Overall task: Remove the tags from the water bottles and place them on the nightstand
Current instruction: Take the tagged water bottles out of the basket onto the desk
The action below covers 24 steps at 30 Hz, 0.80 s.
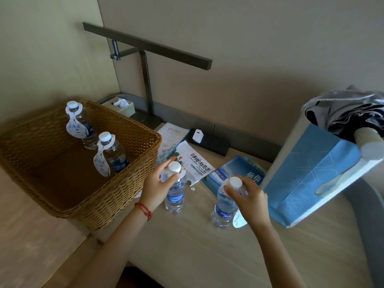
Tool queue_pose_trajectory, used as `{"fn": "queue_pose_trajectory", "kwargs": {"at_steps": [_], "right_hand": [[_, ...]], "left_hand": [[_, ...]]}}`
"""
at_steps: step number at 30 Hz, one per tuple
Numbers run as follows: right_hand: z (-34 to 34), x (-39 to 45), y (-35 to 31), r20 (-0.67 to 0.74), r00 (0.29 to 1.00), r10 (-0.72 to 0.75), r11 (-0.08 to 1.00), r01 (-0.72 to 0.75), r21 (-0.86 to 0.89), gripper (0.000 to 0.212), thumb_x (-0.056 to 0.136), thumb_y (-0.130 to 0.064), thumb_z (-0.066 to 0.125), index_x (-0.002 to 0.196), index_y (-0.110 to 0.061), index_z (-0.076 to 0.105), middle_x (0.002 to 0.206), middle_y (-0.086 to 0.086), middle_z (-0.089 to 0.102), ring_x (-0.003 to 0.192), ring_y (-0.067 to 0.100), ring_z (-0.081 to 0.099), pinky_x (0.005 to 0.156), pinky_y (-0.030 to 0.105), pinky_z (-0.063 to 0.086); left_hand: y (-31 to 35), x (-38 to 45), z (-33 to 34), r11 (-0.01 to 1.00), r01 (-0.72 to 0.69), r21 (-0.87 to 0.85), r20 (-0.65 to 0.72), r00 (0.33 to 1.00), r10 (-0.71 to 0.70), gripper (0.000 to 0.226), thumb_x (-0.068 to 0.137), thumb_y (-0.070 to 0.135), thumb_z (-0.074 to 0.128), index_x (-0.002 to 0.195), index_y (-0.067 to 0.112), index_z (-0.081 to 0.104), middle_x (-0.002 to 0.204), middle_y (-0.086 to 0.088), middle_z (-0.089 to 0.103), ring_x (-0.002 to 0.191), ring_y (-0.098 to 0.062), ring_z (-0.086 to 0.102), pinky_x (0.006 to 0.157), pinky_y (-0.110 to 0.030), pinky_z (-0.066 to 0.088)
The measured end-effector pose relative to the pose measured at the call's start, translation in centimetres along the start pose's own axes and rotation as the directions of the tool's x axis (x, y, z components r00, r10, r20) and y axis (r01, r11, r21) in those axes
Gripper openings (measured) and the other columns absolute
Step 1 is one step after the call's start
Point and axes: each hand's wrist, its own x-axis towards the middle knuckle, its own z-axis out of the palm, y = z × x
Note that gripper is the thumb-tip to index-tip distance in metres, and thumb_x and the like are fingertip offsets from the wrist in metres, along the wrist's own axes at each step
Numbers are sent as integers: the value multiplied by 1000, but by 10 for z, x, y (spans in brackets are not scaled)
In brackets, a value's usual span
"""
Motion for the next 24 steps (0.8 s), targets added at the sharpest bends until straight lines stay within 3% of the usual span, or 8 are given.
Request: {"fn": "queue_pose_trajectory", "kwargs": {"at_steps": [4,6,8,12,15,18,24], "right_hand": [[-11,-14,-8,-36,999,-40,999,40,24,47,78,-31,71,122,-21,57,121,5,62,95,8,53,73,18,42],[-17,-24,-13,-45,995,-92,996,93,14,45,79,-31,70,122,-24,56,125,4,60,99,8,50,79,25,43],[-23,-34,-18,-28,989,-146,989,146,-9,43,81,-30,68,122,-23,55,127,4,59,103,10,52,81,26,44],[-31,-52,-31,30,965,-262,959,264,-105,46,83,-30,66,126,-19,53,132,6,56,114,22,55,85,26,44],[-31,-64,-47,85,936,-342,925,351,-144,49,83,-35,63,127,-18,52,134,6,54,119,23,53,93,36,50],[-25,-77,-62,90,904,-418,898,426,-107,46,82,-27,66,124,-12,55,130,9,58,117,26,55,92,41,50],[13,-108,-104,142,836,-531,843,538,-17,43,82,-20,68,121,-8,57,126,12,60,118,27,55,94,30,41]], "left_hand": [[16,-25,-7,996,-42,76,-62,997,47,45,80,13,66,123,15,51,119,6,51,112,-6,46,85,-11,38],[24,-38,-13,980,-91,175,-101,989,110,44,80,13,67,121,10,53,118,4,52,109,-6,45,77,1,34],[33,-52,-22,948,-152,280,-121,974,192,40,79,12,67,118,7,56,116,-2,57,107,-9,48,75,2,33],[46,-83,-39,861,-210,463,-82,957,278,36,80,15,67,114,4,59,116,-13,62,108,-23,55,86,-22,40],[45,-107,-54,793,-120,597,-101,970,222,43,83,24,64,120,5,56,126,-16,56,119,-29,49,97,-41,43],[48,-133,-71,777,-18,630,-159,976,151,48,86,30,60,127,7,51,135,-12,50,126,-26,43,104,-37,33],[55,-179,-128,683,132,718,-280,953,111,53,89,38,52,135,15,41,145,-6,40,136,-22,30,110,-37,22]]}}
